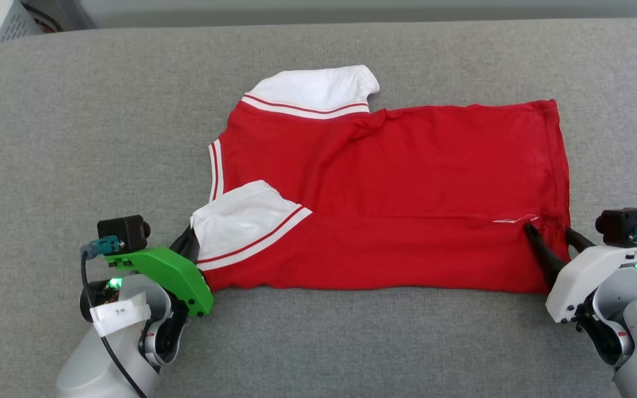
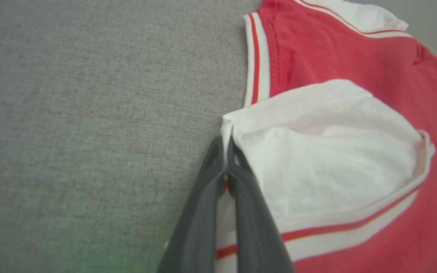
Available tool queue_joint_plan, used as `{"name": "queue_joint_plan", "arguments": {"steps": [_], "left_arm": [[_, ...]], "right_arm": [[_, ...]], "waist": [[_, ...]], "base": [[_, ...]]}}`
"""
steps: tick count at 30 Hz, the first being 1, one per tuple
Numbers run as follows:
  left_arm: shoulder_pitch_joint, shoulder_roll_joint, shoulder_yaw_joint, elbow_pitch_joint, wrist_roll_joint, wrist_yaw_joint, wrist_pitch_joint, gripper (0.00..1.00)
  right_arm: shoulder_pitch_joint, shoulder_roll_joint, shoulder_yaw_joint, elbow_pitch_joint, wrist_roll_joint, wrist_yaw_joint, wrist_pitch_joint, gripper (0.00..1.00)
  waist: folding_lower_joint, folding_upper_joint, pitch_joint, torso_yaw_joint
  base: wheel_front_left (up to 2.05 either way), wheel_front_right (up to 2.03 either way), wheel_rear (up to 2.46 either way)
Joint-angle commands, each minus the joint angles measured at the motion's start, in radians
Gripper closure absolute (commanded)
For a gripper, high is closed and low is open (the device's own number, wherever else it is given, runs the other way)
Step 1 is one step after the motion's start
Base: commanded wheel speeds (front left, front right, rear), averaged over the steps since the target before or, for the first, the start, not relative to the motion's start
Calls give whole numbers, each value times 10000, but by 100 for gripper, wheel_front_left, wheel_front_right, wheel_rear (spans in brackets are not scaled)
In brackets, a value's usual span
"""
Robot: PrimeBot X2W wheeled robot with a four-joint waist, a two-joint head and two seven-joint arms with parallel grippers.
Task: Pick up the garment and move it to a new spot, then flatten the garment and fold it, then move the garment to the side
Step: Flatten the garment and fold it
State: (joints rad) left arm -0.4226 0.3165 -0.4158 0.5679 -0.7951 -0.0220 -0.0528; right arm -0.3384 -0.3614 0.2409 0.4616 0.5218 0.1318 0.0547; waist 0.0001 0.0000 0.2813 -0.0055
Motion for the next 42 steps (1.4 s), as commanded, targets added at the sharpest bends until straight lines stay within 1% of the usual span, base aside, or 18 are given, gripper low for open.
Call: {"name": "queue_joint_plan", "arguments": {"steps": [1, 5, 9, 11, 14, 16, 20, 22, 25, 30, 33, 35, 37, 40, 41, 42], "left_arm": [[-50, -70, -60, 156, -19, 2, -57, 0], [-29, 37, 73, 157, 40, 97, -451, 0], [33, 352, 205, -220, 172, 290, -701, 0], [99, 543, 285, -512, 181, 404, -666, 0], [245, 838, 318, -1045, 113, 546, -235, 0], [371, 1067, 283, -1504, -9, 637, 368, 0], [658, 1602, 120, -2402, -534, 672, 2172, 0], [802, 1831, 96, -2825, -843, 787, 3013, 0], [1012, 2112, 26, -3321, -1259, 1082, 4214, 0], [1117, 2351, -179, -3410, -1530, 1692, 5585, 0], [1032, 2299, -362, -3217, -1527, 1873, 5994, 0], [988, 2180, -489, -2983, -1619, 1896, 6274, 0], [955, 2055, -640, -2748, -1742, 1837, 6585, 0], [851, 1893, -896, -2422, -1845, 1636, 6968, 0], [814, 1854, -957, -2342, -1855, 1569, 7031, 24], [773, 1780, -985, -2269, -1905, 1472, 7047, 77]], "right_arm": [[-10, 35, -22, 129, -3, -11, -355, 0], [60, 158, -339, 59, -90, -11, -1505, 0], [281, 305, -801, -161, -511, -11, -2370, 0], [452, 476, -1112, -369, -775, -11, -2543, 0], [796, 757, -1507, -749, -1113, -11, -2567, 0], [1075, 958, -1740, -1077, -1320, -11, -2481, 0], [1572, 1308, -2066, -1700, -1631, -11, -2152, 0], [1758, 1486, -2207, -1967, -1744, -11, -1962, 0], [1914, 1698, -2313, -2344, -1828, -11, -1725, 0], [1948, 1875, -2387, -2744, -1859, -11, -1484, 0], [1915, 1944, -2407, -2806, -1743, -11, -1382, 0], [1895, 2043, -2435, -2762, -1441, -11, -1255, 0], [1857, 1963, -2458, -2673, -1406, -11, -1169, 0], [1793, 1859, -2490, -2560, -1253, -11, -1029, 0], [1773, 1813, -2492, -2518, -1177, -11, -956, 0], [1749, 1741, -2493, -2467, -1075, -11, -834, 0]], "waist": [[-1, 0, -247, 53], [-1, 0, -651, 54], [-1, 0, -1077, 52], [-1, 0, -1245, 26], [-1, 0, -1444, -20], [-1, 0, -1526, -56], [-1, 0, -1576, -207], [-1, 0, -1546, -301], [-1, 0, -1396, -470], [-1, 0, -999, -668], [-1, 0, -768, -750], [-1, 0, -651, -790], [-1, 0, -545, -830], [-1, 0, -439, -857], [-1, 0, -419, -859], [-1, 0, -402, -860]], "base": [[0, 0, 0], [0, 0, 0], [0, 0, 0], [0, 0, 0], [0, 0, 0], [0, 0, 0], [0, 0, 0], [0, 0, 0], [0, 0, 0], [0, 0, 0], [0, 0, 0], [0, 0, 0], [0, 0, 0], [0, 0, 0], [0, 0, 0], [0, 0, 0]]}}
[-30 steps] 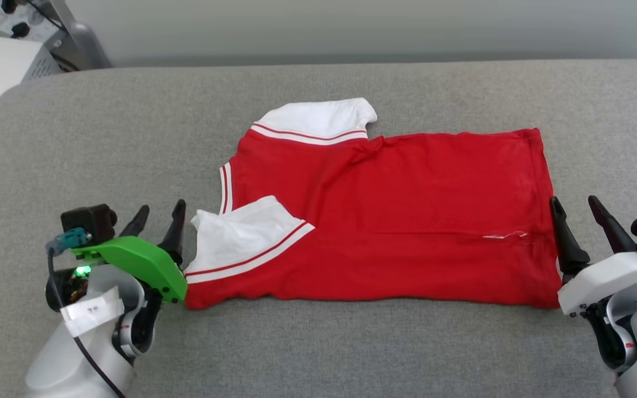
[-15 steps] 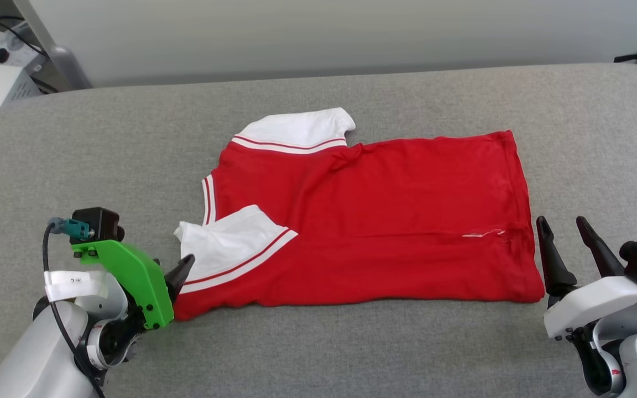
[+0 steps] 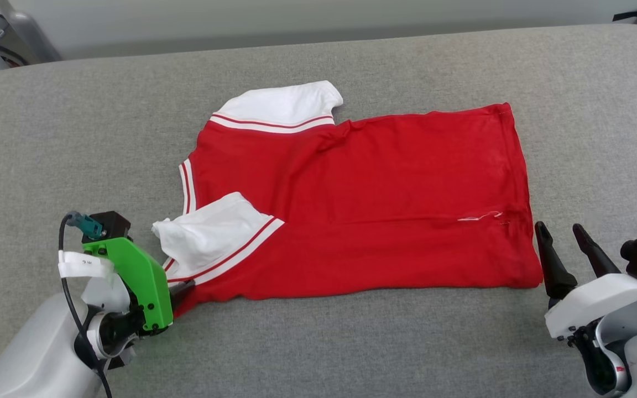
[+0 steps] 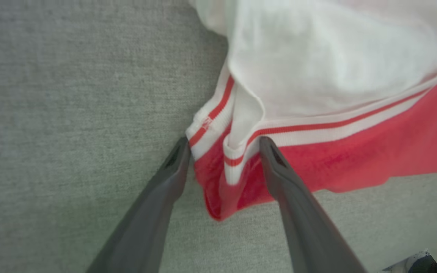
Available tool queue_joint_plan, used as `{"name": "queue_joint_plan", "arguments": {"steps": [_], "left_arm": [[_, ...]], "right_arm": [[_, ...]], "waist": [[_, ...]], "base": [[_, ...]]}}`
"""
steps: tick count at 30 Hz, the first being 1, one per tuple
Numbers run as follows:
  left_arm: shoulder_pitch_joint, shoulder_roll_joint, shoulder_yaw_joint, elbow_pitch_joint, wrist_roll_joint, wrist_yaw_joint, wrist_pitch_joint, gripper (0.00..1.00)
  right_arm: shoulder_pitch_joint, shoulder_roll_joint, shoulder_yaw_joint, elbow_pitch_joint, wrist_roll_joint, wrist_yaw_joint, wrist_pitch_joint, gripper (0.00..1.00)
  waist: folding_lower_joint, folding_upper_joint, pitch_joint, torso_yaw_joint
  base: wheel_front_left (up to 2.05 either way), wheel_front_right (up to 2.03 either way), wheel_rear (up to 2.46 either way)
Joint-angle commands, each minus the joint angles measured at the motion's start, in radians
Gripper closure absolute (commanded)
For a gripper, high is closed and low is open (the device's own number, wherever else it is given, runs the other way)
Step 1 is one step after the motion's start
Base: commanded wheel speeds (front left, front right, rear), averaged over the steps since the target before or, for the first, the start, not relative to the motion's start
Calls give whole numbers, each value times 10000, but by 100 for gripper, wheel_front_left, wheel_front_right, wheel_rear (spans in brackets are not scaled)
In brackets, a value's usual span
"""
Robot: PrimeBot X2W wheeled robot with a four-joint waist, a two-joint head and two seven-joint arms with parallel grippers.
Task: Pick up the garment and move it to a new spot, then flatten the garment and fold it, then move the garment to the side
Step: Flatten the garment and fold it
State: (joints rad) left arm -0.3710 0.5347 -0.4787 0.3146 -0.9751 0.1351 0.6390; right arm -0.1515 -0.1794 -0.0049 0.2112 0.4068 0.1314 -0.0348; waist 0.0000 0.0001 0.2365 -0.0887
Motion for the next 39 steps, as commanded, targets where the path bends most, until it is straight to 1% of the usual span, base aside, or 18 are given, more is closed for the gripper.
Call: {"name": "queue_joint_plan", "arguments": {"steps": [1, 5, 7, 13, 16, 19, 23, 27, 28, 29, 30, 34, 39], "left_arm": [[225, -444, -364, 317, -127, -163, 109, 100], [120, -477, -382, 431, -39, -385, -167, 100], [75, -435, -344, 359, 83, -432, -441, 100], [104, -193, -166, -385, 430, -332, -1147, 100], [190, -48, -111, -936, 595, -216, -1369, 100], [291, 52, -92, -1416, 701, -78, -1454, 100], [389, 103, -83, -1893, 745, 68, -1475, 100], [483, 72, -47, -2122, 722, 125, -1590, 100], [521, 46, -14, -2141, 701, 137, -1673, 100], [547, 36, 3, -2150, 695, 140, -1725, 100], [649, -5, 41, -2145, 690, 85, -1959, 100], [958, -49, 111, -2100, 533, -22, -2193, 100], [1463, -21, 267, -2197, 305, -96, -2478, 100]], "right_arm": [[-137, -138, -32, 77, 183, -7, 194, 0], [-200, -547, -2, 192, 671, -7, 1142, 0], [-210, -815, 42, 273, 925, -7, 1940, 0], [-365, -1561, 309, 172, 1349, -7, 4379, 0], [-518, -1627, 544, -57, 1438, -7, 5251, 0], [-734, -1621, 772, -41, 1474, -7, 5795, 0], [-1113, -1578, 1173, 564, 1738, -7, 6485, 0], [-1332, -1462, 1588, 1517, 2036, -7, 7262, 0], [-1324, -1393, 1766, 1740, 2155, -7, 7529, 60], [-1328, -1375, 1836, 1807, 2215, -7, 7581, 84], [-1356, -1399, 1917, 1897, 2366, -7, 7454, 100], [-1417, -1547, 1946, 1677, 2426, -7, 7035, 100], [-1188, -1806, 2154, 1060, 2506, -7, 6789, 100]], "waist": [[0, -1, 49, -28], [0, -1, -18, 16], [0, -1, -94, 74], [0, -1, -272, 317], [0, -1, -276, 460], [0, -1, -229, 566], [0, -1, -103, 667], [0, -1, -7, 754], [0, -1, -1, 788], [0, -1, 5, 809], [0, -1, -117, 839], [0, -1, -500, 828], [0, -1, -1106, 872]], "base": [[0, 0, 0], [0, 0, 0], [0, 0, 0], [0, 0, 0], [0, 0, 0], [0, 0, 0], [0, 0, 0], [0, 0, 0], [0, 0, 0], [0, 0, 0], [0, 0, 0], [0, 0, 0], [0, 0, 0]]}}
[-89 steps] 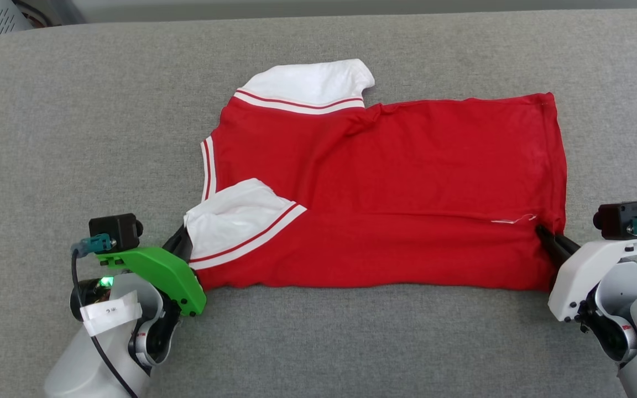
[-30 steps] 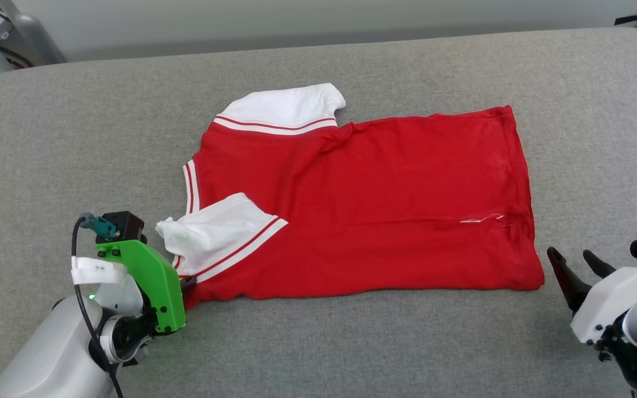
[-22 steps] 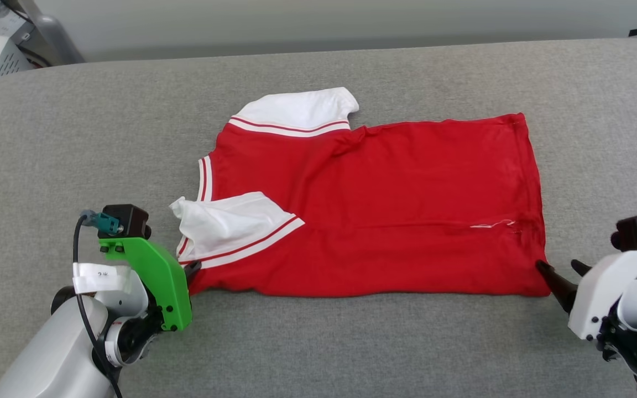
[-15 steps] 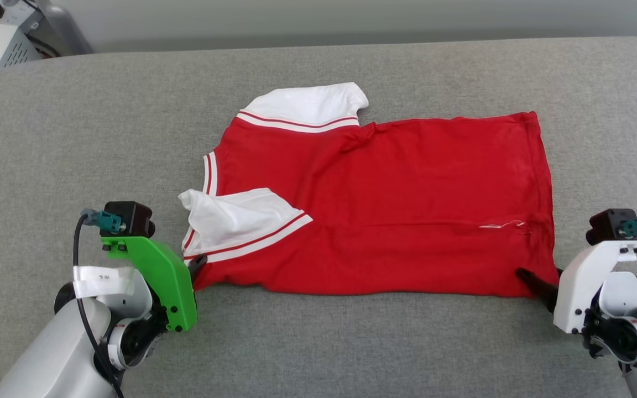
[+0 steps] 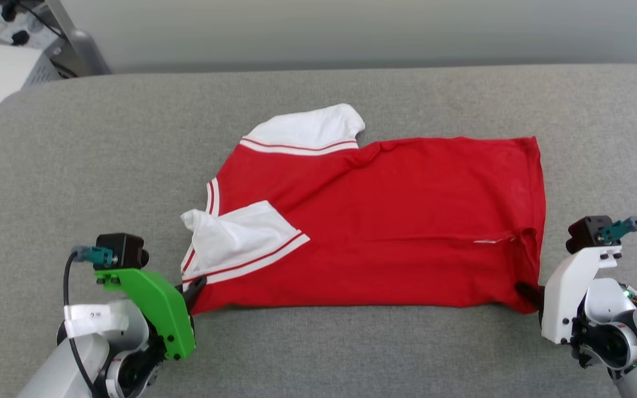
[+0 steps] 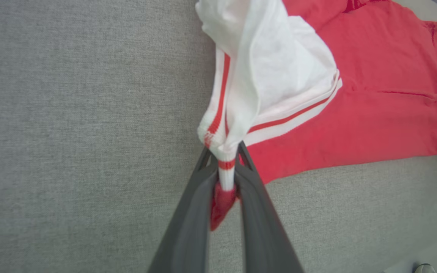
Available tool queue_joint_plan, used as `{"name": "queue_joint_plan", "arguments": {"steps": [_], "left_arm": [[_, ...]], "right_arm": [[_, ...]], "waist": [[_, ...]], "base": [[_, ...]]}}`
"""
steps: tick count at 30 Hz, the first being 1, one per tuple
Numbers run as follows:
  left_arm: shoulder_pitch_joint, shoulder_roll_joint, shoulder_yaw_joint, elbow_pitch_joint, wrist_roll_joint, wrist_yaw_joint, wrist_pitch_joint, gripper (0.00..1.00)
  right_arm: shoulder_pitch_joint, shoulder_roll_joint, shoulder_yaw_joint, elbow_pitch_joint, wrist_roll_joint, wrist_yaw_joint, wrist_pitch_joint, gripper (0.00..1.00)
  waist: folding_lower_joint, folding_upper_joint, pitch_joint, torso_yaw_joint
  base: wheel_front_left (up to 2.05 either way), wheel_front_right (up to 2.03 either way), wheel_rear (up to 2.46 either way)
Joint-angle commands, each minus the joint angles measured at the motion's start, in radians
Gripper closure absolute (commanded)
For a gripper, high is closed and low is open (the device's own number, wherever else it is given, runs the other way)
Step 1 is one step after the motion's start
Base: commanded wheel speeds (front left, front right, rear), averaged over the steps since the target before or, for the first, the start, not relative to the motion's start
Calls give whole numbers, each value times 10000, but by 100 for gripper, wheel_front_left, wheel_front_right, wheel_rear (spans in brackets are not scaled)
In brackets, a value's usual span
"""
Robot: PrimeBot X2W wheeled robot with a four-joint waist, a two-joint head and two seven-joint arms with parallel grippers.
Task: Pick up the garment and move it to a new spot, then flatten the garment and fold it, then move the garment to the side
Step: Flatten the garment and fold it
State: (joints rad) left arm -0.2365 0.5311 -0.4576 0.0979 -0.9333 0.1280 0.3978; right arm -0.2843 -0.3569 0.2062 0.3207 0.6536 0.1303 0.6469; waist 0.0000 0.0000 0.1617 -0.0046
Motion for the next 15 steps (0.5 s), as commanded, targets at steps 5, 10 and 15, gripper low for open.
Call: {"name": "queue_joint_plan", "arguments": {"steps": [5, 10, 15], "left_arm": [[874, 341, 276, -214, -222, 205, -212, 100], [1747, 693, 470, -617, -353, 563, -211, 100], [2597, 906, 642, -913, -615, 909, -123, 100]], "right_arm": [[691, -148, 201, -711, 160, 4, 90, 100], [1494, -145, 32, -1288, 211, 4, 263, 100], [2490, 52, -357, -1747, 163, 4, 392, 100]], "waist": [[0, 0, -982, 58], [0, 0, -1451, 161], [0, 0, -1635, 235]], "base": [[0, 0, 0], [0, 0, 0], [0, 0, 0]]}}
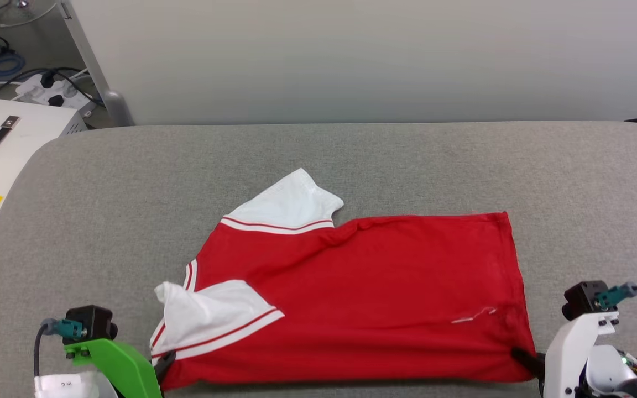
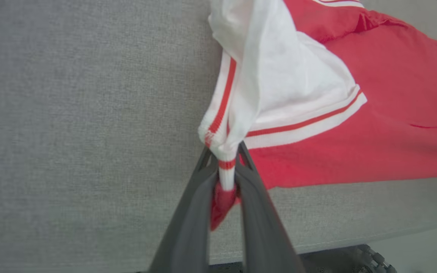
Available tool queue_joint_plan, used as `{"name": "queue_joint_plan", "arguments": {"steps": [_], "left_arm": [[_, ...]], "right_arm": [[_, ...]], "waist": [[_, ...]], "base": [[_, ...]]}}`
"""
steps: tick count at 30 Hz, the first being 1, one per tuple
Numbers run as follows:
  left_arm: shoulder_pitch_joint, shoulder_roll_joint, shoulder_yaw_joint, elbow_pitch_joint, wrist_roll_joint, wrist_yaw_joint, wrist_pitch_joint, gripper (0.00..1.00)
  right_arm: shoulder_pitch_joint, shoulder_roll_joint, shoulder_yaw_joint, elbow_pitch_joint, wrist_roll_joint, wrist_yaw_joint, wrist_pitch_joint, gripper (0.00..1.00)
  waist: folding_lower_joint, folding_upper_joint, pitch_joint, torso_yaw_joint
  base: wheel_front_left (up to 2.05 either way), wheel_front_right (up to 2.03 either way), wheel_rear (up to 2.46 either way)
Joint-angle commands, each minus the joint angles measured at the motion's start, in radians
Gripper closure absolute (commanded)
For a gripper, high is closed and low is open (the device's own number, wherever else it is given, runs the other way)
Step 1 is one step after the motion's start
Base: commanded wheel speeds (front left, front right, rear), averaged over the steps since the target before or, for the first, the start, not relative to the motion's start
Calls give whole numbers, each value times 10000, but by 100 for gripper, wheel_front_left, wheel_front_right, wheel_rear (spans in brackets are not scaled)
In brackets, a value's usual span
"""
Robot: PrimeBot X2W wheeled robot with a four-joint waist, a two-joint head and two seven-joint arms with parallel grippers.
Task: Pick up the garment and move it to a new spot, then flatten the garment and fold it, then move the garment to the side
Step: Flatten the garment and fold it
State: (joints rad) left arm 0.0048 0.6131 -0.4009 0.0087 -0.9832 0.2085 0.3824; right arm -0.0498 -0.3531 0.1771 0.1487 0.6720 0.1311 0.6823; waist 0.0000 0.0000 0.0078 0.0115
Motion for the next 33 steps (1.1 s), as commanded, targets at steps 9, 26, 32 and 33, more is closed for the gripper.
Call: {"name": "queue_joint_plan", "arguments": {"steps": [9, 26, 32, 33], "left_arm": [[663, -458, -8, 613, -643, 237, 118, 100], [-671, -640, -8, 1415, 354, -298, -1362, 0], [-1583, -749, 67, 1269, 1371, -255, -2744, 0], [-1787, -840, 88, 1296, 1506, -229, -2988, 0]], "right_arm": [[1476, 973, -752, 254, -387, -4, -312, 100], [1324, 1682, -1494, -402, -1789, -4, -4431, 0], [895, 1994, -1908, -1249, -2977, -4, -6009, 0], [804, 2037, -1911, -1398, -3153, -4, -6193, 0]], "waist": [[0, 0, 140, 74], [0, 0, 397, -102], [0, 0, 844, -246], [0, 0, 973, -288]], "base": [[0, 0, 0], [0, 0, 0], [0, 0, 0], [0, 0, 0]]}}
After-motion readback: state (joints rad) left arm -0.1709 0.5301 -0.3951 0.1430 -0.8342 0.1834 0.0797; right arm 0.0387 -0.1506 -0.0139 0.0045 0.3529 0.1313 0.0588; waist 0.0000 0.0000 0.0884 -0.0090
